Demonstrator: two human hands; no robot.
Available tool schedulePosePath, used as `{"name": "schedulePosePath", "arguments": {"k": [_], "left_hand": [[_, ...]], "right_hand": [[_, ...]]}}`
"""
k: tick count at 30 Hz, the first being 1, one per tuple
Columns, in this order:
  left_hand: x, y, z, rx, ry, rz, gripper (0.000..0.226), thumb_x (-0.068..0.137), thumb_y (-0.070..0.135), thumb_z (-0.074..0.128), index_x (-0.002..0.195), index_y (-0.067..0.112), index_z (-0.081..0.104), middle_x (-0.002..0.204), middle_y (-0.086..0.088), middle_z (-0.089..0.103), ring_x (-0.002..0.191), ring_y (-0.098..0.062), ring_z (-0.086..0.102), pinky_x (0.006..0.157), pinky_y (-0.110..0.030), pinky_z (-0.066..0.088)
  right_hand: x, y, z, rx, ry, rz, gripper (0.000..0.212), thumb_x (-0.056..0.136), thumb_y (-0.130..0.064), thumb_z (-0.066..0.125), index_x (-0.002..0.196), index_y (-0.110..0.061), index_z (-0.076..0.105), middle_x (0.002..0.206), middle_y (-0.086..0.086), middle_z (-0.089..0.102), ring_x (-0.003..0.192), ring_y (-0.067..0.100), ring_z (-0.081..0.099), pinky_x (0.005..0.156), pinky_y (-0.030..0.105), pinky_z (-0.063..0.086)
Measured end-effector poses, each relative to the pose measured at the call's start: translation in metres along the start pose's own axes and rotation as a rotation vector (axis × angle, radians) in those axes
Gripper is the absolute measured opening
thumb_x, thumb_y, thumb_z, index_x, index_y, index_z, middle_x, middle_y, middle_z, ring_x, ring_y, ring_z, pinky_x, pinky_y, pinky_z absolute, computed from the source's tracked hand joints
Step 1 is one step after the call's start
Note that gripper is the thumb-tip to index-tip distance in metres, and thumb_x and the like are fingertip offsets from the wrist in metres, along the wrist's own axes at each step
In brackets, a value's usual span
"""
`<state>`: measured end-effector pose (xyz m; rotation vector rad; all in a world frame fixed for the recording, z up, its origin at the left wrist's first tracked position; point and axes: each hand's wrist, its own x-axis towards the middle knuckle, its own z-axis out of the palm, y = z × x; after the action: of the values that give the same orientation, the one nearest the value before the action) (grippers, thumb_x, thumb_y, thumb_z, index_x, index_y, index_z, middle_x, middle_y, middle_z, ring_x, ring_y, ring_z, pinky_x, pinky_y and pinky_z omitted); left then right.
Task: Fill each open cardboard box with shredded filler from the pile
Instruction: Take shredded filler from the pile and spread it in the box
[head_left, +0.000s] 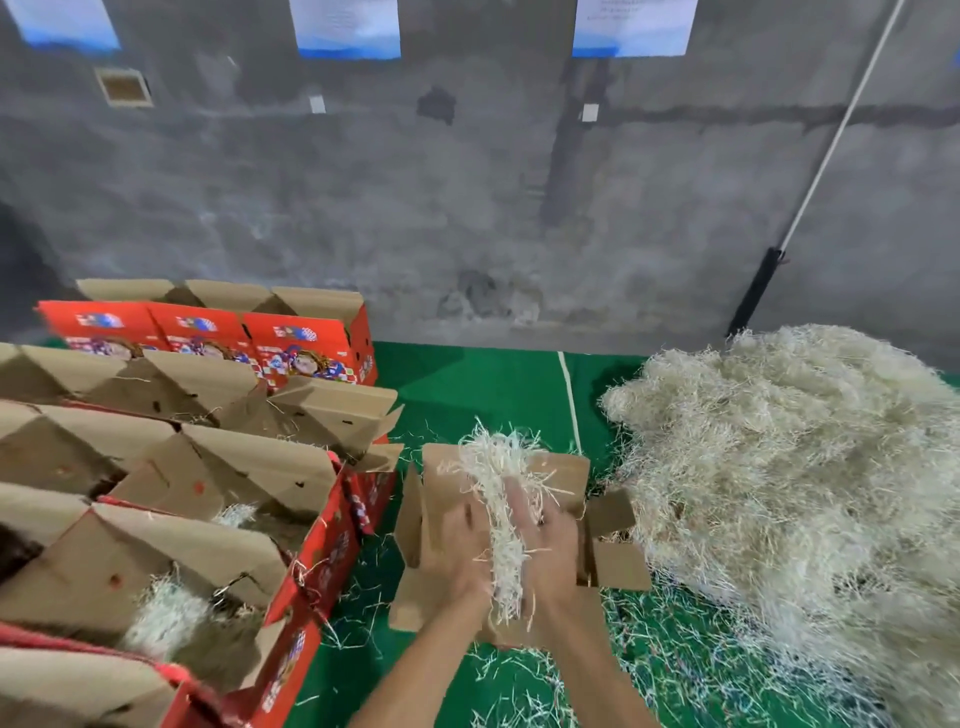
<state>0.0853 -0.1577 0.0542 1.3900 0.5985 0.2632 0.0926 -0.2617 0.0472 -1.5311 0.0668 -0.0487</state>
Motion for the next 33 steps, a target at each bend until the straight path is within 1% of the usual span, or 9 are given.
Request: {"name": "schedulePosePath", "arguments": {"k": [3,7,11,15,18,21,26,30,33], "left_hand": [[0.023,0.012,-0.013,0.183,0.021,0.049,0.050,0.096,0.063,0.041,0.065,0.024,0.041,0.050,0.011,0.037,0.042,-0.008,0.032,0.045,-0.023,0.034],[0.021,0.015,0.005,0.159,0.010,0.203,0.055,0.100,0.049,0.045,0.052,0.022,0.040,0.040,0.009,0.031,0.041,-0.012,0.029,0.037,-0.019,0.029],[0.037,0.015,-0.016,0.133,0.100,0.122,0.050,0.101,0.043,0.044,0.057,0.020,0.039,0.042,0.010,0.035,0.040,-0.011,0.033,0.046,-0.027,0.030],[0.027,0.009,-0.015,0.241,-0.066,0.186,0.027,0.101,0.011,0.045,0.076,0.018,0.051,0.074,0.003,0.053,0.068,-0.012,0.052,0.070,-0.031,0.046],[0.047,0.029,-0.030,0.165,0.149,0.099,0.034,0.101,0.017,0.047,0.067,0.018,0.046,0.060,0.004,0.046,0.049,-0.006,0.044,0.057,-0.026,0.045],[0.033,0.020,-0.014,0.119,-0.051,0.068,0.032,0.098,0.007,0.050,0.068,0.015,0.058,0.061,0.006,0.059,0.048,-0.003,0.052,0.045,-0.020,0.042],[0.060,0.031,-0.062,0.147,0.248,0.209,0.047,0.102,0.028,0.050,0.057,0.015,0.041,0.044,0.009,0.040,0.042,-0.010,0.036,0.043,-0.022,0.028],[0.037,0.016,-0.033,0.277,-0.017,0.322,0.051,0.102,0.029,0.049,0.053,0.014,0.044,0.041,0.007,0.037,0.038,-0.012,0.033,0.038,-0.024,0.025],[0.068,0.025,-0.072,0.114,0.137,0.195,0.049,0.104,0.029,0.045,0.058,0.014,0.043,0.046,0.002,0.033,0.043,-0.016,0.030,0.046,-0.031,0.019]], "right_hand": [[0.009,-0.001,-0.020,-0.079,0.024,0.003,0.045,0.087,-0.063,0.062,0.089,-0.018,0.063,0.044,-0.007,0.039,0.037,0.013,0.032,0.034,0.027,0.033],[0.005,-0.004,0.005,0.063,0.107,-0.050,0.046,0.083,-0.056,0.062,0.077,-0.011,0.071,0.061,0.007,0.064,0.056,0.032,0.057,0.054,0.044,0.054],[0.019,-0.006,-0.015,0.028,0.170,-0.003,0.055,0.086,-0.067,0.059,0.065,-0.016,0.053,0.045,-0.009,0.042,0.040,0.010,0.033,0.036,0.020,0.030],[0.030,-0.019,-0.006,-0.072,0.075,-0.092,0.044,0.092,-0.055,0.058,0.076,-0.015,0.063,0.055,-0.007,0.059,0.042,0.013,0.047,0.041,0.023,0.044],[0.046,-0.022,-0.020,-0.089,0.153,-0.028,0.047,0.086,-0.059,0.059,0.080,-0.012,0.065,0.055,-0.005,0.061,0.048,0.019,0.050,0.045,0.030,0.047],[0.036,-0.012,-0.005,-0.102,0.075,-0.028,0.047,0.094,-0.051,0.058,0.081,-0.006,0.067,0.067,0.015,0.066,0.056,0.017,0.051,0.047,0.034,0.045],[0.061,-0.024,-0.040,-0.027,0.161,0.022,0.027,0.100,-0.036,0.057,0.078,-0.020,0.057,0.042,-0.007,0.044,0.038,0.009,0.037,0.034,0.023,0.030],[0.058,-0.029,-0.009,-0.192,0.047,-0.090,0.032,0.099,-0.035,0.058,0.076,-0.013,0.063,0.050,-0.010,0.047,0.041,0.007,0.040,0.035,0.018,0.034],[0.074,-0.032,-0.048,-0.134,0.135,-0.015,0.025,0.099,-0.037,0.056,0.092,-0.015,0.065,0.051,-0.004,0.042,0.038,0.008,0.035,0.036,0.023,0.030]]}}
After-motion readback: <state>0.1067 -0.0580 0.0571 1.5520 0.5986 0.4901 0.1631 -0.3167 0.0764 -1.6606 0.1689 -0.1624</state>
